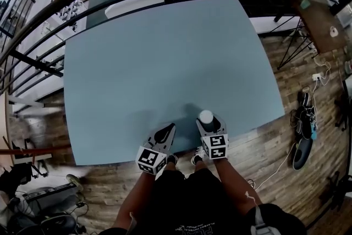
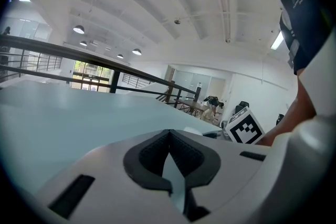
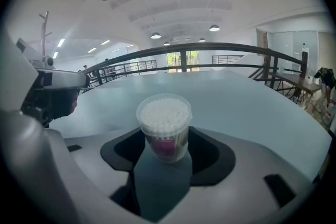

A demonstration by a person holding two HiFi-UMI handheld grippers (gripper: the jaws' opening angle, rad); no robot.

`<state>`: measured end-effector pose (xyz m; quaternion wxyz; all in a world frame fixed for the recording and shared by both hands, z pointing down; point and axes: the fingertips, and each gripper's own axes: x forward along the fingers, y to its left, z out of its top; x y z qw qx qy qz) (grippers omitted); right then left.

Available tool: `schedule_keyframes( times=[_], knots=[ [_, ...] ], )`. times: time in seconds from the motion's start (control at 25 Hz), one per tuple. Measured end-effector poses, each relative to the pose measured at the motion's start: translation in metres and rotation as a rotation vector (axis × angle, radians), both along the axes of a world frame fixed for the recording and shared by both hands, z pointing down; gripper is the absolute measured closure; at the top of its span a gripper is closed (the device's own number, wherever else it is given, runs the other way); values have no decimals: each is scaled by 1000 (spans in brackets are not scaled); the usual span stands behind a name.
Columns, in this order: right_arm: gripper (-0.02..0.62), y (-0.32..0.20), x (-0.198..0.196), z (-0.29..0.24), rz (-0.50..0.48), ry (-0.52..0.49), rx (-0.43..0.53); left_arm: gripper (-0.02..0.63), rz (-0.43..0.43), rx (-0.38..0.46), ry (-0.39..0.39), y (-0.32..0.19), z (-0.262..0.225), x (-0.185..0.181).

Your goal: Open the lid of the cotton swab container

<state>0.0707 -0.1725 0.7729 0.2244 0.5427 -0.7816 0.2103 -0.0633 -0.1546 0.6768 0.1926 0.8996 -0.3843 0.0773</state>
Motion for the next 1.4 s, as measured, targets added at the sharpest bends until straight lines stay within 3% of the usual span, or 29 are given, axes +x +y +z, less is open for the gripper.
schedule_keyframes(
  times=[0.6, 1.08, 1.4],
  knots=[
    [333, -20, -4, -68, -73, -14, 101, 594, 4, 57, -3, -6, -33, 2],
    [339, -19, -32, -143, -244, -44, 163, 594, 54, 193, -59, -7, -89, 13],
    [337, -21, -44, -179, -253, -114, 242, 594, 71, 320, -129, -16, -117, 8]
  ],
)
